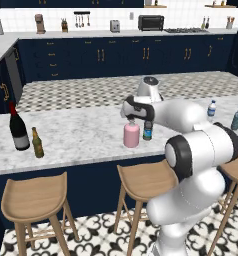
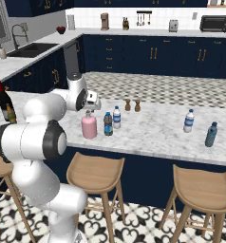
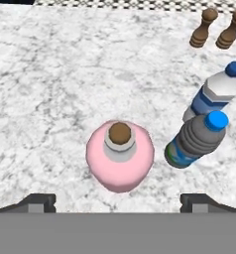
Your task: Move the plastic bottles in the middle to the plastics group, and the glass bottles in the middle to the glass group.
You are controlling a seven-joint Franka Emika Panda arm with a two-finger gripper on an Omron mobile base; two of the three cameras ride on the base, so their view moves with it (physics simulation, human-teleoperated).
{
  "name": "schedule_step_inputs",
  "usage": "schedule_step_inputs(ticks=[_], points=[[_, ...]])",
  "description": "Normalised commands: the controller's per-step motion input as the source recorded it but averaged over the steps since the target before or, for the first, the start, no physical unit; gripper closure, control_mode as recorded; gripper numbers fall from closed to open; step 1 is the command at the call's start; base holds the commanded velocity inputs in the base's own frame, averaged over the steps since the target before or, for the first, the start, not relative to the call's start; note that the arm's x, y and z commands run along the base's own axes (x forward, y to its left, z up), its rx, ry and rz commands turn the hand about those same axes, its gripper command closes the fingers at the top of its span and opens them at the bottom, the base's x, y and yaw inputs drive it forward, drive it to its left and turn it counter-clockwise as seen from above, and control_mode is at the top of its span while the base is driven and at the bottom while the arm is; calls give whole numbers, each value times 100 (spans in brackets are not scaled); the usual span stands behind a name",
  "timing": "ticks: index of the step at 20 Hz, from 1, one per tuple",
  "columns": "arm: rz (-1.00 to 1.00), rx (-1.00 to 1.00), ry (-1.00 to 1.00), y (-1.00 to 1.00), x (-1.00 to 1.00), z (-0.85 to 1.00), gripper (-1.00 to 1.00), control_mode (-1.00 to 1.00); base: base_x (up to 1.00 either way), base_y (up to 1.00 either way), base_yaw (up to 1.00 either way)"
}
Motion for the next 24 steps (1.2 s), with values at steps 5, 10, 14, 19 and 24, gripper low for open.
schedule_step_inputs(ticks=[5,10,14,19,24], points=[[0,0,0,0,26,-1,-100,-100,0,0,0],[0,0,0,0,20,-23,-100,-100,0,0,0],[0,0,0,0,21,-32,-100,-100,0,0,0],[0,0,0,0,14,-25,-100,-100,0,0,0],[0,0,0,2,12,-15,-100,-100,0,0,0]])
